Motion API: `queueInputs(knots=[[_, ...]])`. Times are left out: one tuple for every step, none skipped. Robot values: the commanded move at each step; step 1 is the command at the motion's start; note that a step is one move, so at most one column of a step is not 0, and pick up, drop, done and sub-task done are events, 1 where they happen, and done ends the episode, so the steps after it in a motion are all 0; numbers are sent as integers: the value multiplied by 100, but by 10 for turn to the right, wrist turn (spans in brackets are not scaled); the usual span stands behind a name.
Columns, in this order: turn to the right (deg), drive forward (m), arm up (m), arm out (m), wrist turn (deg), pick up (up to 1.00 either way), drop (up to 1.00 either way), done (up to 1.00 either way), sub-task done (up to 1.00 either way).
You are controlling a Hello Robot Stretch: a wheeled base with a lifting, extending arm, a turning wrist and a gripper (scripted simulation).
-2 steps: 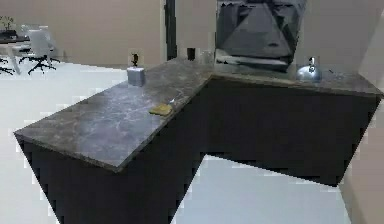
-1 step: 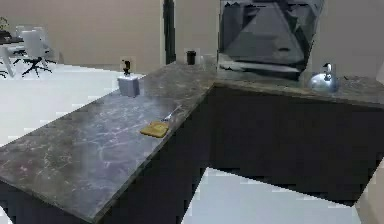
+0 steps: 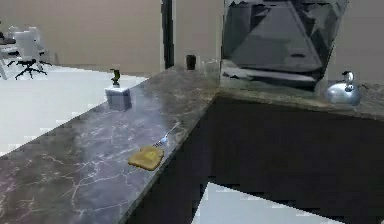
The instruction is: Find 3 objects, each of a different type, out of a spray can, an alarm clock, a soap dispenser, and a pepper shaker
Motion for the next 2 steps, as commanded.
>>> queueInputs(knots=[[450,0,0,0,0,0,0,0,0],[450,0,0,0,0,0,0,0,0]])
